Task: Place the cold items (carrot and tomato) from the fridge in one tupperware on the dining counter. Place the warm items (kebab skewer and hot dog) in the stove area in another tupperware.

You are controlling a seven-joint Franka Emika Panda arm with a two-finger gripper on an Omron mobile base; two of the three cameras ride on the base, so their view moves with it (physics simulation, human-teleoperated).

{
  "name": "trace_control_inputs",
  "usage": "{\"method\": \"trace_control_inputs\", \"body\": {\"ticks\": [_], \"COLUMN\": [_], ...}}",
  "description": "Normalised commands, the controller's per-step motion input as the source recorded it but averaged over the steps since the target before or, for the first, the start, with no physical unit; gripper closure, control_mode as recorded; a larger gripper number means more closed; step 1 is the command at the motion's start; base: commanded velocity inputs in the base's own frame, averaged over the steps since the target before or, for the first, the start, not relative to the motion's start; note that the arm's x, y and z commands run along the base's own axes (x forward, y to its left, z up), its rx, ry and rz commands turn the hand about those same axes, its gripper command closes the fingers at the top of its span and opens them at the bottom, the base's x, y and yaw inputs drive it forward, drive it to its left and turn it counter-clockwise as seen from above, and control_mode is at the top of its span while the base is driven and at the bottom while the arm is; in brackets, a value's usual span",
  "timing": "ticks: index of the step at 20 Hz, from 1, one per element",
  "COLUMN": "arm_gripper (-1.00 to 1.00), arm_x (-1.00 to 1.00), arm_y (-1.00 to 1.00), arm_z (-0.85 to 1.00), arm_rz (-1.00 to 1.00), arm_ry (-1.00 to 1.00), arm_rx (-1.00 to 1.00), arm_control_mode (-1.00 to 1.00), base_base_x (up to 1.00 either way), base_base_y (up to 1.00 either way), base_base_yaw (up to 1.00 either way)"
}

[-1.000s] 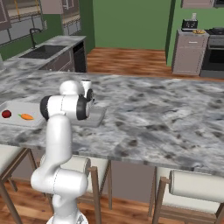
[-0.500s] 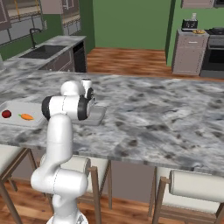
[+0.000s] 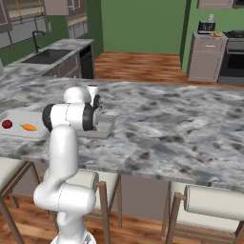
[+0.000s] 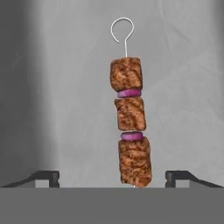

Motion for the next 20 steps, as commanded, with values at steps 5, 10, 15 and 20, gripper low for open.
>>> {"method": "trace_control_inputs", "body": {"ticks": [5,10,15,20], "arm_gripper": [-1.00,-1.00,-1.00,-1.00], "arm_x": [-0.80,-1.00,-1.00,-1.00], "arm_y": [0.00,-0.02,0.00,0.00], "arm_z": [0.43,0.50,0.45,0.49], "arm_rz": [-0.02,-0.07,-0.08,-0.12], "arm_ry": [-0.14,-0.13,-0.07,0.00], "arm_rx": [0.00,0.02,0.06,0.06], "arm_control_mode": [-1.00,-1.00,-1.00,-1.00], "base_base_x": [0.00,0.00,0.00,0.00], "base_base_y": [0.00,0.00,0.00,0.00], "base_base_yaw": [0.00,0.00,0.00,0.00]}}
